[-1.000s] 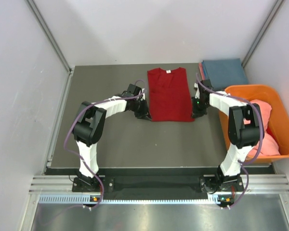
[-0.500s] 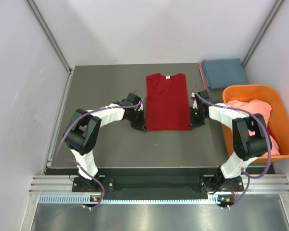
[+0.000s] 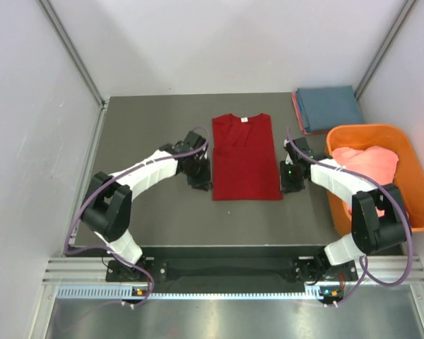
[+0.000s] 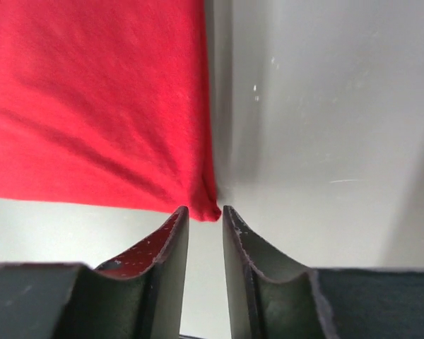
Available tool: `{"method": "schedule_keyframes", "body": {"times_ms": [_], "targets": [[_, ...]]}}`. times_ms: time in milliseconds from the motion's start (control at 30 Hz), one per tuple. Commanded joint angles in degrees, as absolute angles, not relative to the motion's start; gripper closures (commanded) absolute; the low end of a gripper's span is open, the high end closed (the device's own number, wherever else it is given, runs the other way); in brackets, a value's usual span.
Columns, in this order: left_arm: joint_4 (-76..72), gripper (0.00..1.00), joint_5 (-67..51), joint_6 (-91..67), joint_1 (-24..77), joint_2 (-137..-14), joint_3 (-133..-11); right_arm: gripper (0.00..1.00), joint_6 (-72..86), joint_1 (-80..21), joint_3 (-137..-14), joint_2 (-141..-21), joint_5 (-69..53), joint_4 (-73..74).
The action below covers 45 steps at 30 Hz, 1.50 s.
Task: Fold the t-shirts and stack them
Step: Fold the tshirt
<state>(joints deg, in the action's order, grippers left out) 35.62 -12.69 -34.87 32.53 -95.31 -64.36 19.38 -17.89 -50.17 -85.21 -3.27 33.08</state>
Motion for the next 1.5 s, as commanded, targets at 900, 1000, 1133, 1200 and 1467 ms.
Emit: {"method": "schedule_keyframes", "body": {"times_ms": [900, 1000, 1133, 1200, 1467], "targets": [[29.44, 0.76, -10.99, -25.23, 24.0, -129.81, -104.94, 0.96, 14.85, -21.27, -84.64, -118.04, -17.67, 18.9], [30.14, 0.76, -10.72, -25.22, 23.91, -129.99, -105.73, 0.96, 14.94, -21.27, -85.34, -115.67, -18.89, 19.51], [31.2, 0.76, -11.51, -25.22, 23.64, -130.52, -107.23, 0.95, 15.29, -21.8, -86.48, -113.47, -20.21, 20.48], [31.46, 0.76, -11.69, -25.31, 23.73, -130.52, -107.23, 0.95, 15.47, -21.88, -87.27, -113.12, -21.26, 21.0], [32.25, 0.76, -10.2, -25.4, 23.64, -131.22, -107.49, 0.94, 16.43, -22.24, -88.68, -114.52, -25.05, 20.04]]}}
